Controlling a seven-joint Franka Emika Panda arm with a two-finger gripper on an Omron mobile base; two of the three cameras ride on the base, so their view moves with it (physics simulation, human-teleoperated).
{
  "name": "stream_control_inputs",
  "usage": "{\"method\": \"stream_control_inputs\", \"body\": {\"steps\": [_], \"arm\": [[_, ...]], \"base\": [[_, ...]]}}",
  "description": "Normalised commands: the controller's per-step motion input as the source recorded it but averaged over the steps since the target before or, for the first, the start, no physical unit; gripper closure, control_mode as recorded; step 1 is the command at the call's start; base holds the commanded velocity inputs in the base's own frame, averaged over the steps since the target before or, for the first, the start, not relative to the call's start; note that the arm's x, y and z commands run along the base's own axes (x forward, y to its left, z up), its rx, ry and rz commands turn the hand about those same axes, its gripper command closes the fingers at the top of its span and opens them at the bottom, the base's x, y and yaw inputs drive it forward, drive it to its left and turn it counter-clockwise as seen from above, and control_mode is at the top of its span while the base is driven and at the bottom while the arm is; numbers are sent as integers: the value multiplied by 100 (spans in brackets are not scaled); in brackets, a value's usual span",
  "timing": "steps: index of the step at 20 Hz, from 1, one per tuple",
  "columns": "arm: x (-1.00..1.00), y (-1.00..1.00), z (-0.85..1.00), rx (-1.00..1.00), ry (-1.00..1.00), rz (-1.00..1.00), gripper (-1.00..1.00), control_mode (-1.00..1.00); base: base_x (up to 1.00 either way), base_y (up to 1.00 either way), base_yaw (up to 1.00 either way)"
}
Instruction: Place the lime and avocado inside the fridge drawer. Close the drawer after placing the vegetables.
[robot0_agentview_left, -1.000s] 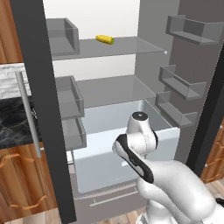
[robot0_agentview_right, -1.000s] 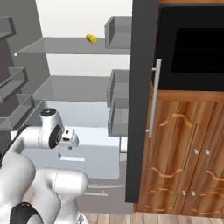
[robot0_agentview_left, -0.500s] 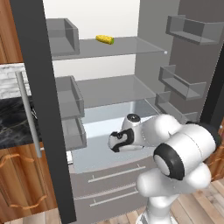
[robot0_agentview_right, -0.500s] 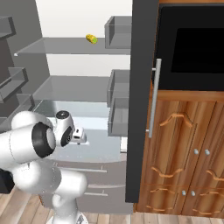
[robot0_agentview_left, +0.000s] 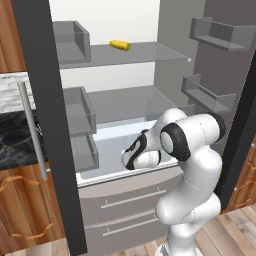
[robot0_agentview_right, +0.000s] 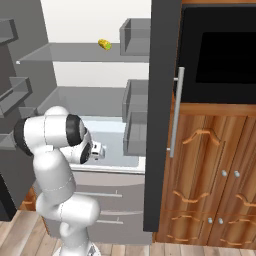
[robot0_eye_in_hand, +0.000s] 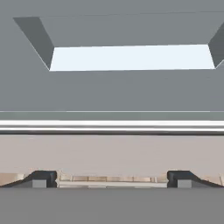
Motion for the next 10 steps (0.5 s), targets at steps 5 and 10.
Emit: {"method": "stream_control_inputs", "body": {"steps": [5, 10], "arm": [[70, 14, 0, 0, 0, 0, -100, -100], [79, 20, 0, 0, 0, 0, -100, -100]], "base": [[0, 0, 0], [0, 0, 0]]}}
